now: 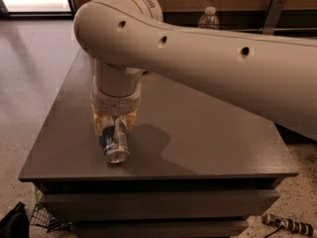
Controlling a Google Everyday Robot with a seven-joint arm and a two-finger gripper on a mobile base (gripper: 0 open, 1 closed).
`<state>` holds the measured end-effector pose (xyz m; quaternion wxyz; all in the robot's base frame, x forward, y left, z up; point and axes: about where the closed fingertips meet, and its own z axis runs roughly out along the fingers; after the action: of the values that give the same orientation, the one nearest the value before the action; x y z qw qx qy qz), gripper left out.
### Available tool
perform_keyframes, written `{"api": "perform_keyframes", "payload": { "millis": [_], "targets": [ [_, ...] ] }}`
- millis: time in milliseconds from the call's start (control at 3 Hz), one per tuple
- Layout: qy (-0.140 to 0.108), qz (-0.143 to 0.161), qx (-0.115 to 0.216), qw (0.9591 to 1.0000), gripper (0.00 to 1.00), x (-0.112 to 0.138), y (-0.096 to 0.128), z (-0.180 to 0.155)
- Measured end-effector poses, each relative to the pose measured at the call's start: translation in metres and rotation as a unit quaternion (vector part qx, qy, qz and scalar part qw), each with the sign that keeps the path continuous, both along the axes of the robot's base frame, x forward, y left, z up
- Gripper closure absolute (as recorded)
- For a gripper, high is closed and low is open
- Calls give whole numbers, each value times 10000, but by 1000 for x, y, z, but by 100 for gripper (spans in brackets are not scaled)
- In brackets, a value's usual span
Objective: Place redbull can upright
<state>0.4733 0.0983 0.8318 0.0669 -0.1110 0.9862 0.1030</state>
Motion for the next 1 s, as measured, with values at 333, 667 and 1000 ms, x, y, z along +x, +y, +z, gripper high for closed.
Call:
{"api": "perform_keyframes", "payload": {
  "millis": [333,667,1000],
  "targets": [
    [-947,249,64,9952,100,27,-21,39],
    [-1871,480,198,9810,100,53,-41,80],
    [-2486,591,475,9656,100,69,-70,102]
  ]
}}
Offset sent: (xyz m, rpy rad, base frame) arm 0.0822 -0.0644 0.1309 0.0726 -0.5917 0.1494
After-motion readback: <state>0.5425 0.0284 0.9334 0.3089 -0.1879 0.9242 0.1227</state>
